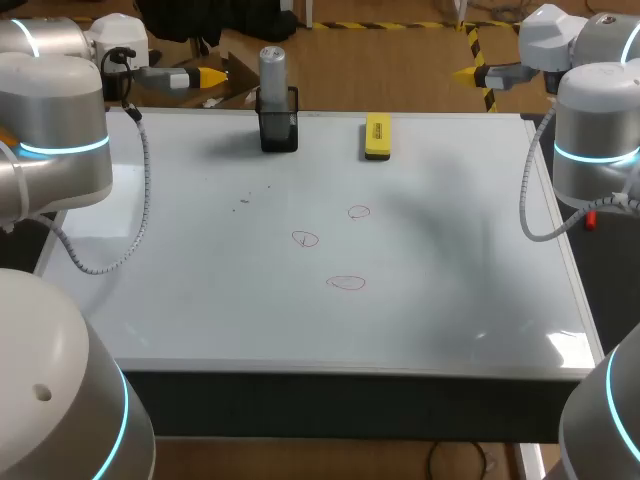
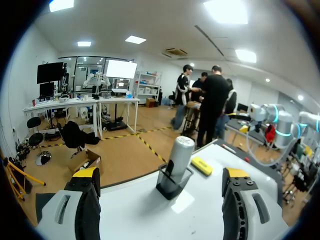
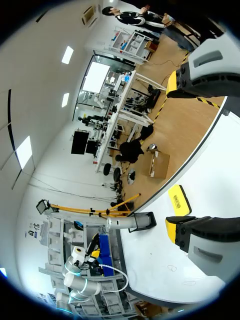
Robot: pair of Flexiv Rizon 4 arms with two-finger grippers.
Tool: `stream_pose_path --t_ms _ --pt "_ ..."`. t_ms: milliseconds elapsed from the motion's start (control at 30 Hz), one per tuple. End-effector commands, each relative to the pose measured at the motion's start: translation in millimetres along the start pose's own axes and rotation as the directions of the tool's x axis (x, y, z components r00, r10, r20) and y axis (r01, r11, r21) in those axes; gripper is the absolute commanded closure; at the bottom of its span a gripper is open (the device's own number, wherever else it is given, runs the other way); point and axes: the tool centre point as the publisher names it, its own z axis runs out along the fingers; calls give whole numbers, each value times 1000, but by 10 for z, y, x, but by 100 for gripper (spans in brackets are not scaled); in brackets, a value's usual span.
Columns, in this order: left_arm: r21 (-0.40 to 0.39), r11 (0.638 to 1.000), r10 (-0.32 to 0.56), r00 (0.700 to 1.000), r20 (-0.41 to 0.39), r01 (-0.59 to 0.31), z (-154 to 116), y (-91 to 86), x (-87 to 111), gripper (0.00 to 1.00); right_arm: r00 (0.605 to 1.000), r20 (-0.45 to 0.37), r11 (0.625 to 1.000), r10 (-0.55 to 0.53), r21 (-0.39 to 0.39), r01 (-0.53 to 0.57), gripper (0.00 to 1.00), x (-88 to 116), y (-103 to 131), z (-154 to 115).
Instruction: Pick up the inspection probe, press it on each red-marked spot on the whiteboard one by one, put down the probe, pick up the eraser, and wipe off all the red marks.
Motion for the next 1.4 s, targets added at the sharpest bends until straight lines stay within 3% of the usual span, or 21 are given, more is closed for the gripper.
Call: stream_pose_path --t_ms 33,1100,1233,1400 --pt "-1 1000 -1 1000 -2 1 -4 -1 -5 0 1000 -1 1000 0 1 0 0 -4 0 2" --pt "-1 1000 -1 1000 -2 1 -4 -1 -5 0 1000 -1 1000 0 1 0 0 -4 0 2" --pt "11 998 59 993 -99 -58 75 14 17 0 1000 -1 1000 0 1 0 0 -4 0 2" --pt "67 991 129 962 -242 -116 173 12 65 0 1000 -1 1000 0 1 0 0 -4 0 2"
